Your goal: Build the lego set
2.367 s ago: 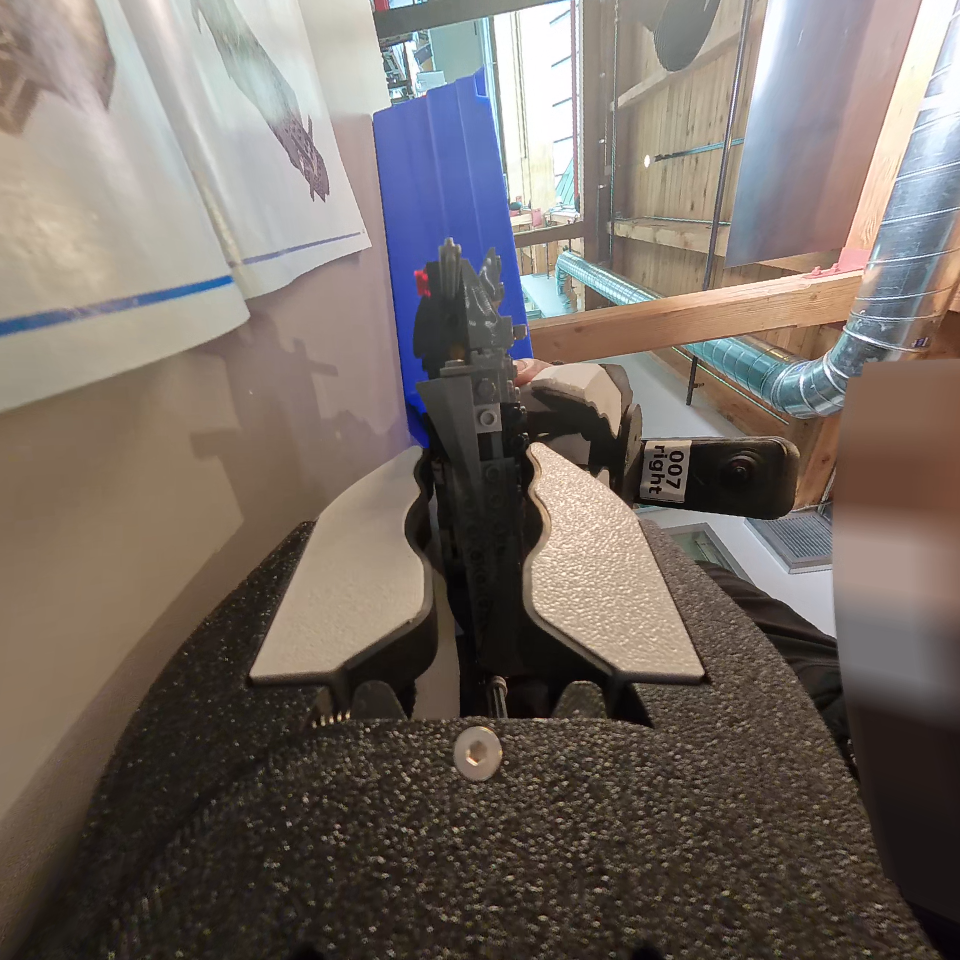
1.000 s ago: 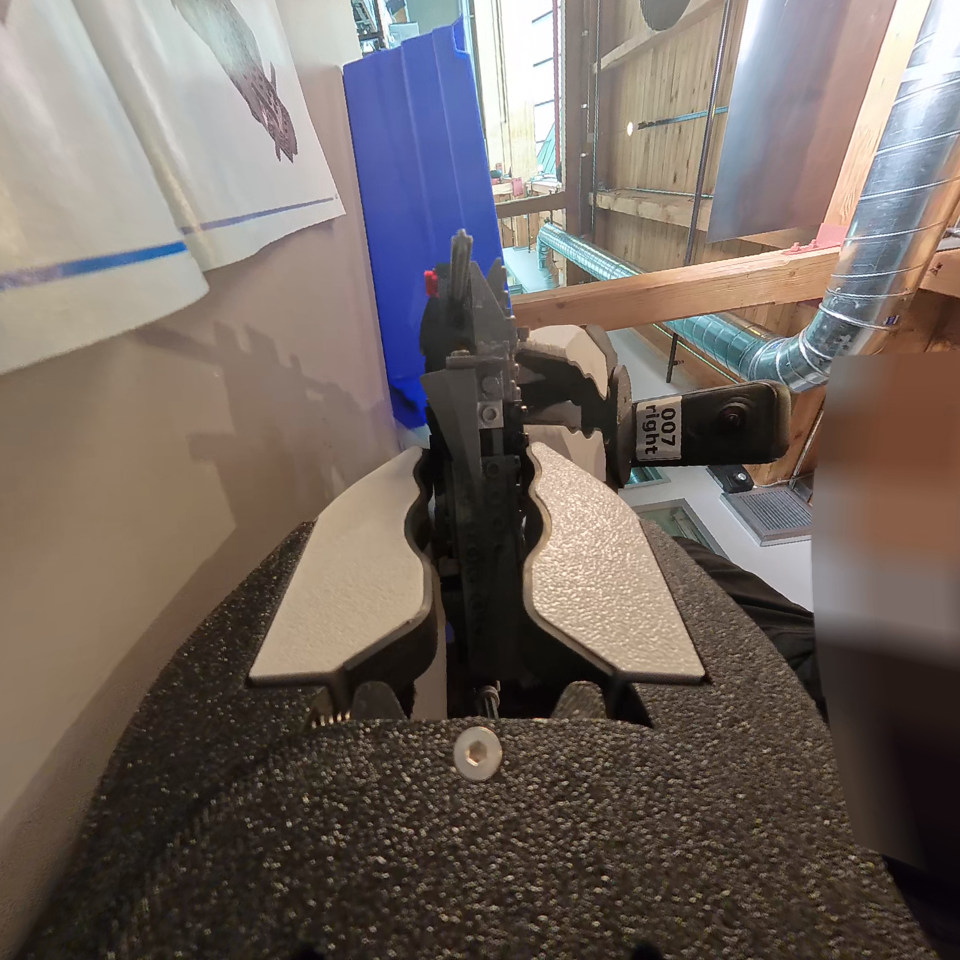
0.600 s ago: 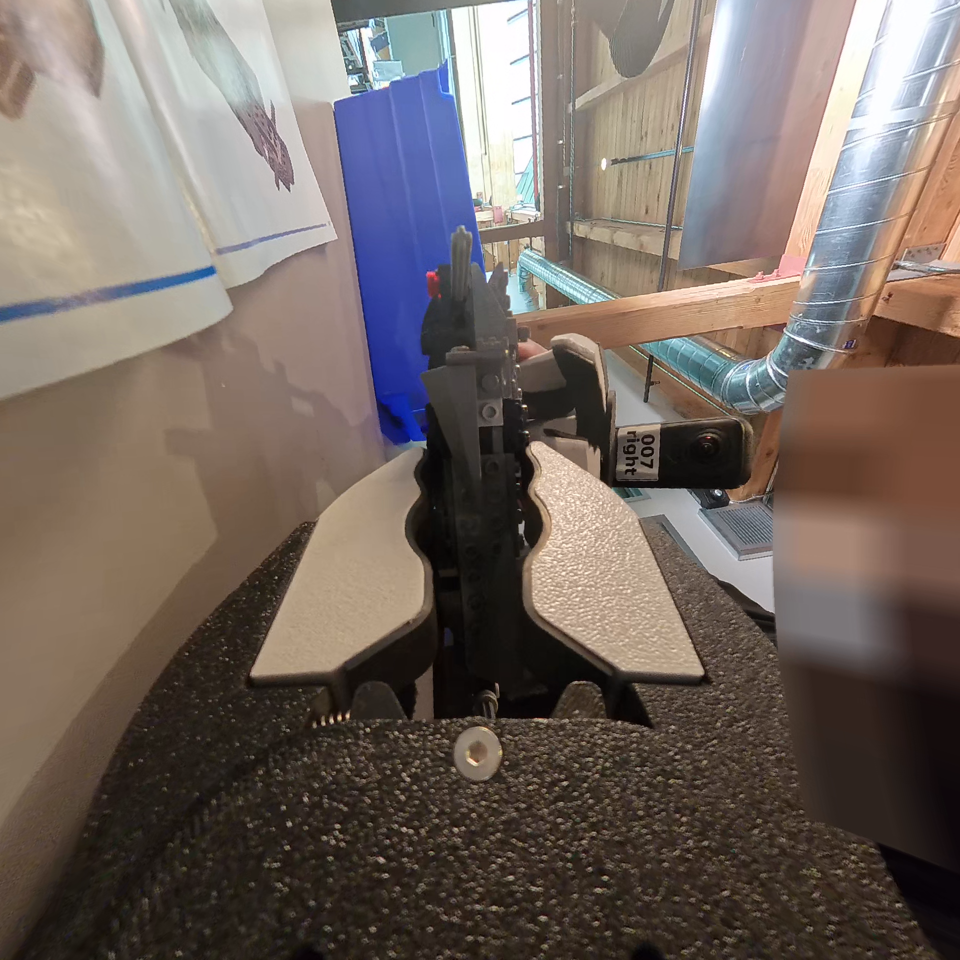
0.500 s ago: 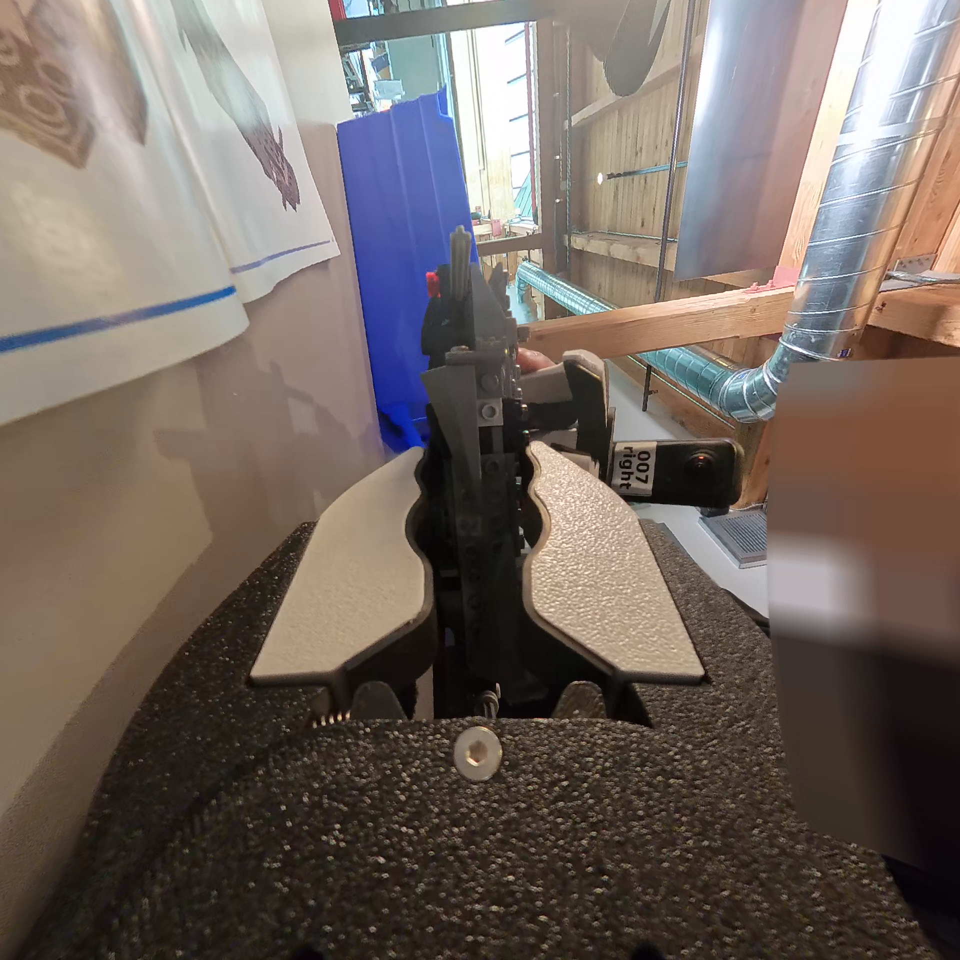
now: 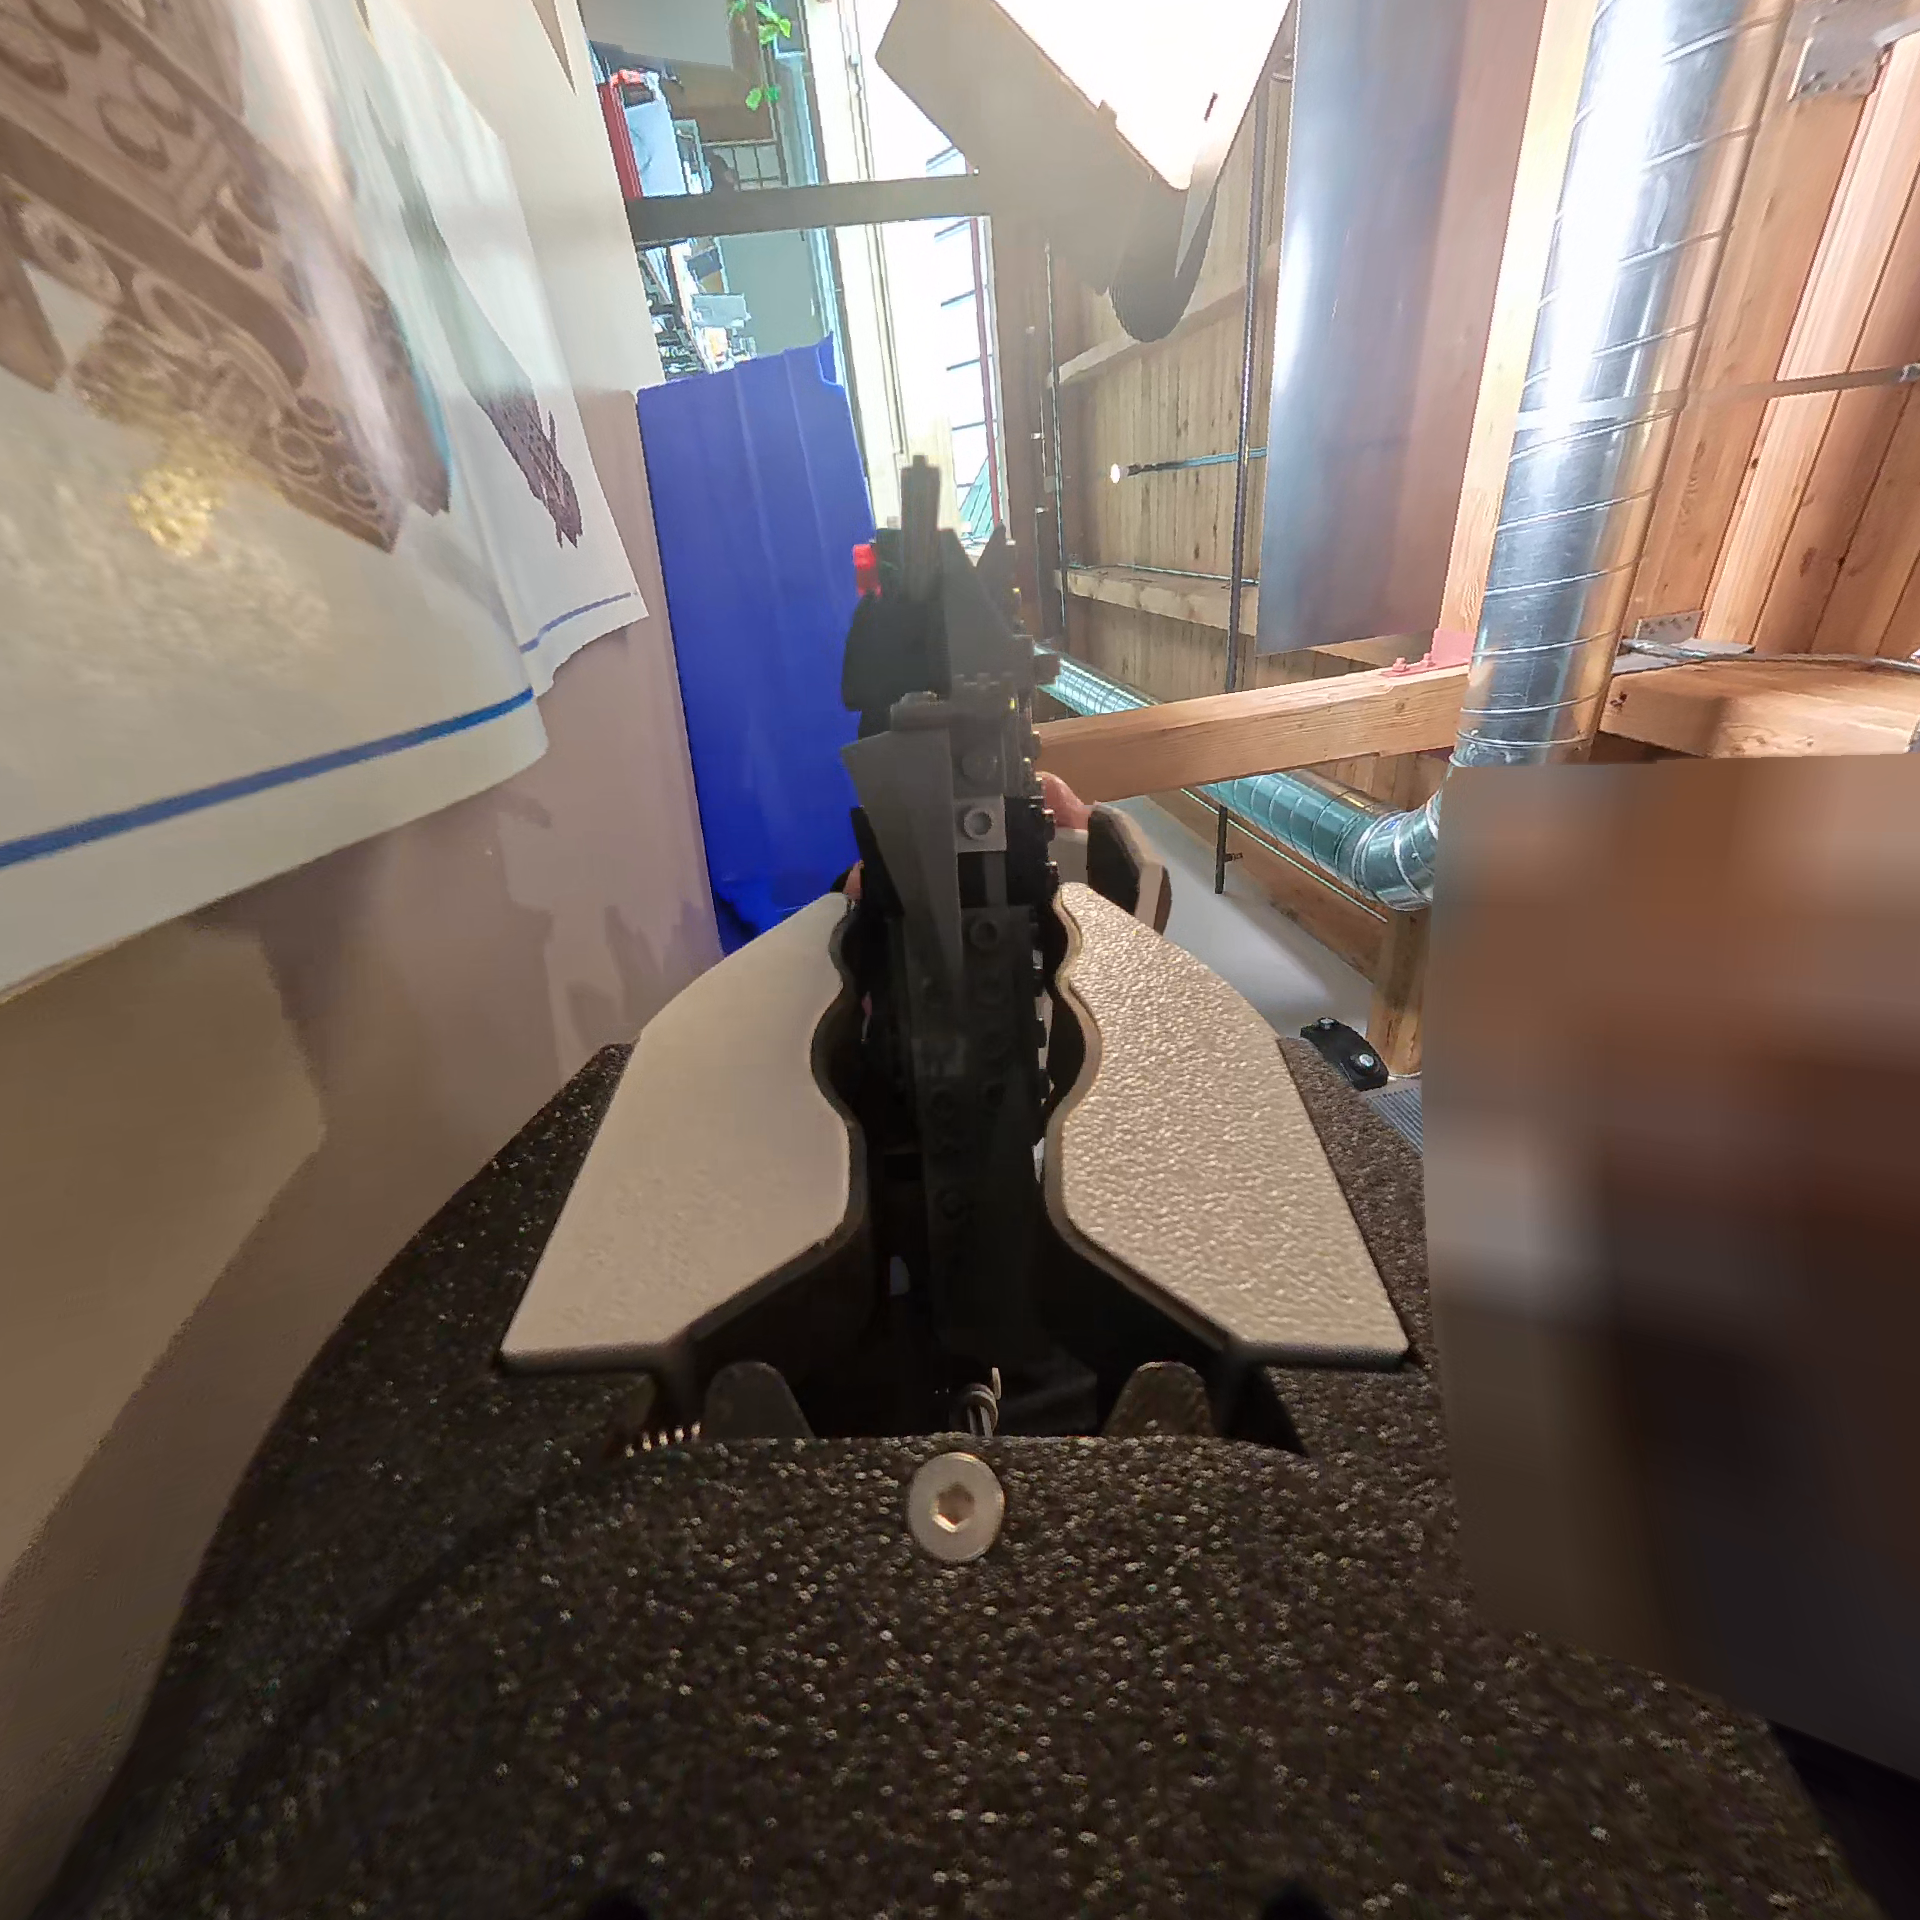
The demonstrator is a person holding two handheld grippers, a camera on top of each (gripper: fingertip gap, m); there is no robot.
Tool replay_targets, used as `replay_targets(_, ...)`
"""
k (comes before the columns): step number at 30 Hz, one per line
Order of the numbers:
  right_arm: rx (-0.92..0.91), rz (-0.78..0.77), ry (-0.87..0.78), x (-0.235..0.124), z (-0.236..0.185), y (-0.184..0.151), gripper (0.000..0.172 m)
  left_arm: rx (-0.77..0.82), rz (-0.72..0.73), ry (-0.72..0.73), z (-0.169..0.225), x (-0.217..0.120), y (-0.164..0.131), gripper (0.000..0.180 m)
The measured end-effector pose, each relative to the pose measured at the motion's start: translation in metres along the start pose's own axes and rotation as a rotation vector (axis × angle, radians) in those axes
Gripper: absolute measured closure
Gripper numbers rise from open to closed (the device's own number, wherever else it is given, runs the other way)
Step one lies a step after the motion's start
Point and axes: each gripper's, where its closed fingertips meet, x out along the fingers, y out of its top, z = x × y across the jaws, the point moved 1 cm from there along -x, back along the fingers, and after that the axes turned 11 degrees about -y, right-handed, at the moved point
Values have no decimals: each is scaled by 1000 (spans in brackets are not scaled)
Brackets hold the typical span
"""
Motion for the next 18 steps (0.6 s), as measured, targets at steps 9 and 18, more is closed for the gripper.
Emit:
replay_targets(9,982,-313,195,9,9,-20,111,65,42,14,-1,4,4,148)
replay_targets(18,1478,-496,364,18,-7,-40,93,178,148,84,-9,20,3,148)
